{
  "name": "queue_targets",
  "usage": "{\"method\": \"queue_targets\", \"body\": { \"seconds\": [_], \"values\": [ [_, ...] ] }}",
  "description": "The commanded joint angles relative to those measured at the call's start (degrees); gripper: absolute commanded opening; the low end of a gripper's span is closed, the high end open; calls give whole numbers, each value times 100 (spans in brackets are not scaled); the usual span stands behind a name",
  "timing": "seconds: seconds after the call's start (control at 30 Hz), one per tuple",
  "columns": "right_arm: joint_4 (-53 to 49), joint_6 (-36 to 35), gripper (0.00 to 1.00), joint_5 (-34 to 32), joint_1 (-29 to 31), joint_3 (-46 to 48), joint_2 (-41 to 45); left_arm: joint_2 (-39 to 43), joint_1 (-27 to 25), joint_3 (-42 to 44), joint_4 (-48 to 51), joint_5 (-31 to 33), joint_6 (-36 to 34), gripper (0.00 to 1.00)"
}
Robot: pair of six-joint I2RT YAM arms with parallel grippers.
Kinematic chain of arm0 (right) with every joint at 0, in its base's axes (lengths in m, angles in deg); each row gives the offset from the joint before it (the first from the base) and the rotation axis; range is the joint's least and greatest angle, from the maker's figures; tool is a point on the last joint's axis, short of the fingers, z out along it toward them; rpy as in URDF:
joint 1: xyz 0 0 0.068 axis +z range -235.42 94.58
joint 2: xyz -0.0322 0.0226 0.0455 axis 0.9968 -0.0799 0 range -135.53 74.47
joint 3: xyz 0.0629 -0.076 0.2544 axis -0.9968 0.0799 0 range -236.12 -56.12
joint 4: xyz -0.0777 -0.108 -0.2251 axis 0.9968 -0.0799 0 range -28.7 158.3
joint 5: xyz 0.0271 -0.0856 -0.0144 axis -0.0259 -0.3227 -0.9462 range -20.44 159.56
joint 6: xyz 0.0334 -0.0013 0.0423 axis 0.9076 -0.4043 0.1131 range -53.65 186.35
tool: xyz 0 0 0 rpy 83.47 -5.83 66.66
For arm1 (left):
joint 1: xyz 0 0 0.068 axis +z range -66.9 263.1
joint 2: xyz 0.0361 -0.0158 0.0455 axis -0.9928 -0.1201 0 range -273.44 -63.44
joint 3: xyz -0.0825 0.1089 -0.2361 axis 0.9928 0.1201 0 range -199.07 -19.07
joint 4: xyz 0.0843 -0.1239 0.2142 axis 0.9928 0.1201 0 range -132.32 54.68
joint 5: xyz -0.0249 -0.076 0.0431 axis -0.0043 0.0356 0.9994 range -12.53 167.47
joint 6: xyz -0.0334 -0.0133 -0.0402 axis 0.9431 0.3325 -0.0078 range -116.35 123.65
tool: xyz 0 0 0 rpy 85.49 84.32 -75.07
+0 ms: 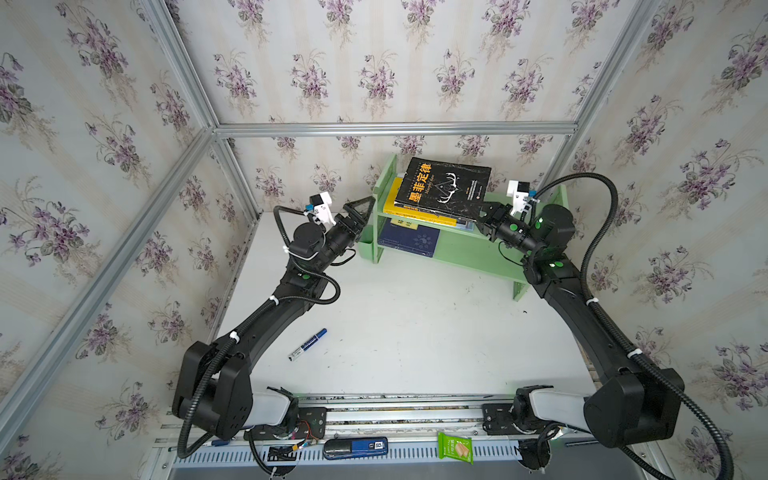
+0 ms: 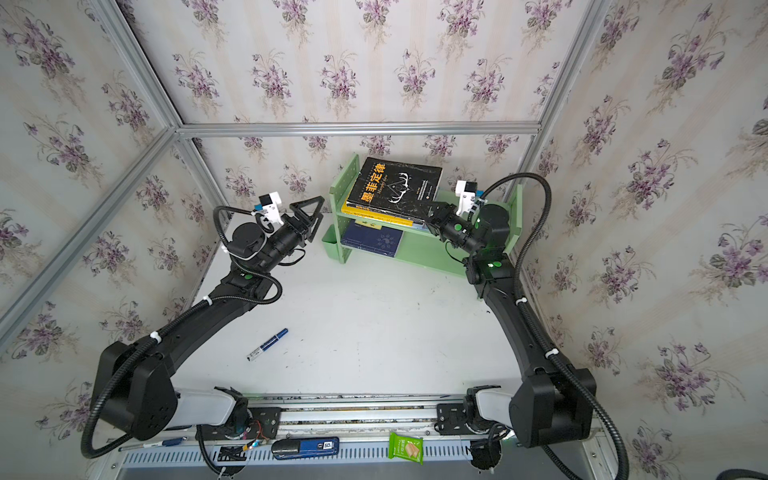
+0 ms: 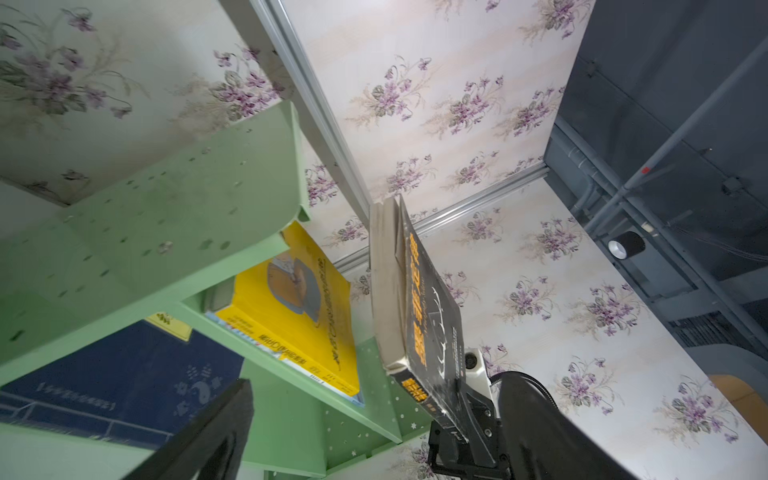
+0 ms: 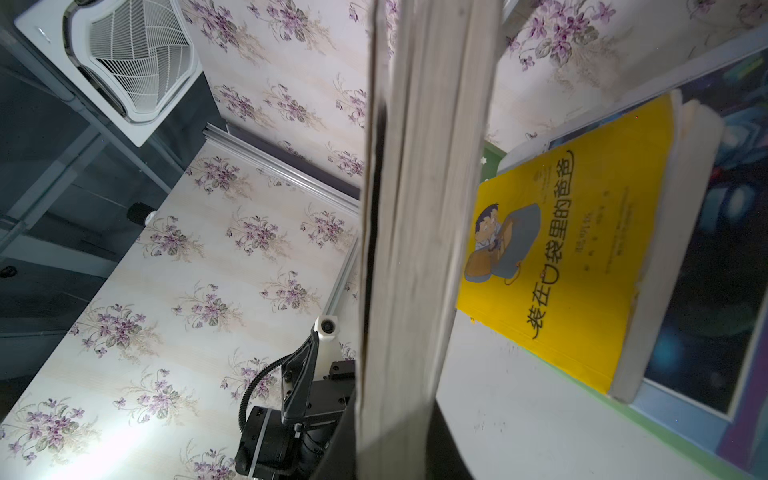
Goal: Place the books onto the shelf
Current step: 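Lower the black book onto the yellow book with the right gripper while the left releases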
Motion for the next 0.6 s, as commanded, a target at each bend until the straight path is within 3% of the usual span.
{"method": "queue_targets", "body": {
  "seconds": [0.0, 0.23, 0.57],
  "values": [
    [452, -30, 14, 24, -2, -223, -124, 221, 156, 135, 217, -59, -286, 97],
    [322, -64, 13, -70, 11, -605, -601, 351, 250, 163, 662, 82, -677, 99],
    [158, -175, 13, -156, 166, -983, -1137, 81, 287, 32, 730, -4, -709, 99]
  ]
}}
